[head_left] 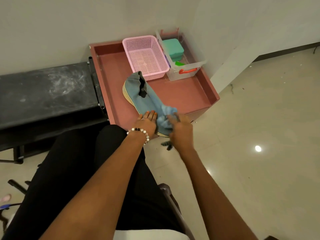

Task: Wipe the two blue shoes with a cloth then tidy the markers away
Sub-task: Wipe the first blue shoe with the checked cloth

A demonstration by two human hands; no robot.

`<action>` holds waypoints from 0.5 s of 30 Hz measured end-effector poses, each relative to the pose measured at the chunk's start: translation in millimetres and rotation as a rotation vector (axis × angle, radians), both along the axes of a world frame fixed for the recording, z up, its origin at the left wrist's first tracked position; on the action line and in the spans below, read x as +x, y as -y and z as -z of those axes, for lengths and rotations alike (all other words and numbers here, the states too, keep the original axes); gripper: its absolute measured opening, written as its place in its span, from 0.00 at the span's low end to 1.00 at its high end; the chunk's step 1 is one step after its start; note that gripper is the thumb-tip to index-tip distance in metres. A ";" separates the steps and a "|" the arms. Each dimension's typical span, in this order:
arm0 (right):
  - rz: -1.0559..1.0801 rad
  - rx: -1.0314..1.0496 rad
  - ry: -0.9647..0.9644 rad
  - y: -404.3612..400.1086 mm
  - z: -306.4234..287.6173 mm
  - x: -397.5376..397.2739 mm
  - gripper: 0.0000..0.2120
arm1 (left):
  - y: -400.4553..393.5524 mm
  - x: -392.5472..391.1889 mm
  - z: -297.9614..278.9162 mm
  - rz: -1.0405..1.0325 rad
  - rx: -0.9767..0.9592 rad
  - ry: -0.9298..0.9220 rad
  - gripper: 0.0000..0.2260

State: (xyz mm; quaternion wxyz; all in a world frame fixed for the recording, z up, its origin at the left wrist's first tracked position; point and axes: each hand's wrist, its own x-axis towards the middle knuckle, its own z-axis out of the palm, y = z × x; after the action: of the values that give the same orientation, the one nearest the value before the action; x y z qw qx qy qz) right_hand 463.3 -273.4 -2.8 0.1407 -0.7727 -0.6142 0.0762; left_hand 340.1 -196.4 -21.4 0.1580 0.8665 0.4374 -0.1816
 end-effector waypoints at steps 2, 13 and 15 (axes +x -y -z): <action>-0.089 -0.254 0.193 16.4 19.8 -15.3 0.44 | -0.8 -0.6 2.5 -0.017 -0.027 -0.025 0.33; -0.427 -0.075 0.331 18.5 19.2 40.2 0.25 | 4.2 3.7 -3.3 -0.052 -0.093 -0.084 0.35; -0.321 -0.074 0.307 8.1 17.2 28.4 0.18 | 7.7 6.3 -6.8 -0.056 -0.097 -0.101 0.35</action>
State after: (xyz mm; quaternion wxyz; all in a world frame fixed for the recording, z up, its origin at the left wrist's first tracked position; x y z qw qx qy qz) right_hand 491.7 -281.4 -20.0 0.0032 -0.6721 -0.7404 0.0016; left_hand 346.4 -204.1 -14.5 0.1827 0.8348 0.4597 -0.2416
